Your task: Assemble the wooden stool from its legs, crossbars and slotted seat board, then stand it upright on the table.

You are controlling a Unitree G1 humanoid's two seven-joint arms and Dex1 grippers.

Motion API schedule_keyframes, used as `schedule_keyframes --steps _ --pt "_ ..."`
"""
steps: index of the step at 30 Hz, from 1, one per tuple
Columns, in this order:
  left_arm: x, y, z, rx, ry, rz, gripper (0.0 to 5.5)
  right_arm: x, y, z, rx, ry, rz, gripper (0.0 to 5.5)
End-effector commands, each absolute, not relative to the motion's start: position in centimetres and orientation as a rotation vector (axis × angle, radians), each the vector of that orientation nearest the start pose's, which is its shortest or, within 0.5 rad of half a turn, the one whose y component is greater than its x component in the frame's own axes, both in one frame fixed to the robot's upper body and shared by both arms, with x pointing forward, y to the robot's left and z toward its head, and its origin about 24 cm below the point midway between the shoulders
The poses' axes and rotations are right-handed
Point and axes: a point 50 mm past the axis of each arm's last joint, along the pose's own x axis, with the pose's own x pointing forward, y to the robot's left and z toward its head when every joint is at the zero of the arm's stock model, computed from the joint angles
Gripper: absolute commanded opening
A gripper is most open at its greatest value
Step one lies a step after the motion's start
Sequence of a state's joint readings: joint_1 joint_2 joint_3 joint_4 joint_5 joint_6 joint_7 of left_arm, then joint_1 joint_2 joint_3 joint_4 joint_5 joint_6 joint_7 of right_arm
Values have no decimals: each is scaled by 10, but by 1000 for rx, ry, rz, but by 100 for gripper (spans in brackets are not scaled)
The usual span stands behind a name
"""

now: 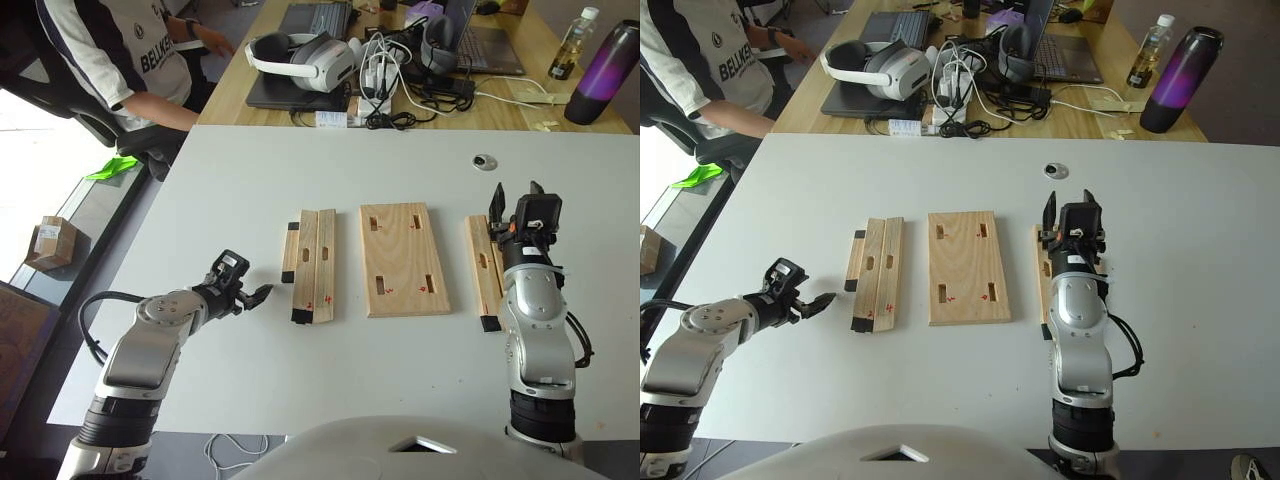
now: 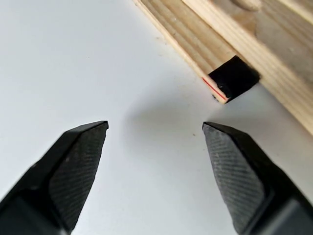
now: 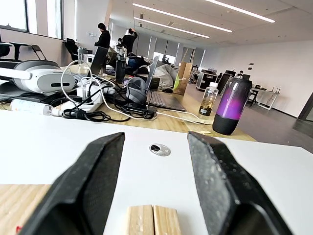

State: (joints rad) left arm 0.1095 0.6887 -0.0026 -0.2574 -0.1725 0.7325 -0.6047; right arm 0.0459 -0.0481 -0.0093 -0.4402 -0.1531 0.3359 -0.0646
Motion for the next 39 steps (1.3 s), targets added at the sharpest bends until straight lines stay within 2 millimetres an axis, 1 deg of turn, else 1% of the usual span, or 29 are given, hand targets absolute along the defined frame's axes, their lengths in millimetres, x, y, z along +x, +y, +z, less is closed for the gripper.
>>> schedule_keyframes --steps 1,3,5,8,10,13,16,20,23,26,30,31,35,39 --pt "213 238 56 314 763 -626 358 234 -165 103 -162 -66 -172 238" --pt "221 238 57 301 756 -596 358 236 -164 102 -151 -67 -179 238" --pt "226 240 53 301 755 -549 358 237 -162 102 -140 -68 -180 238" --pt "229 229 49 225 752 -532 358 241 -160 104 -70 -69 -202 238" --pt "230 223 48 181 760 -538 358 244 -162 108 -4 -79 -253 238" --pt "229 228 46 175 805 -543 358 247 -165 117 41 -126 -321 238" --pt "229 228 47 127 832 -585 358 250 -163 120 48 -148 -335 238" --pt "234 232 39 89 834 -462 358 254 -161 124 55 -167 -333 238" --pt "238 233 35 68 835 -420 358 254 -162 127 51 -175 -336 238" --pt "245 239 30 106 840 -360 358 256 -163 127 51 -178 -338 238" --pt "252 255 27 168 828 -245 358 260 -161 129 48 -188 -325 238" --pt "253 255 28 165 819 -246 358 260 -161 129 47 -188 -326 238" --pt "252 240 32 93 790 -383 358 262 -162 128 40 -188 -327 238" --pt "249 234 33 77 803 -476 358 263 -162 128 35 -188 -327 238"
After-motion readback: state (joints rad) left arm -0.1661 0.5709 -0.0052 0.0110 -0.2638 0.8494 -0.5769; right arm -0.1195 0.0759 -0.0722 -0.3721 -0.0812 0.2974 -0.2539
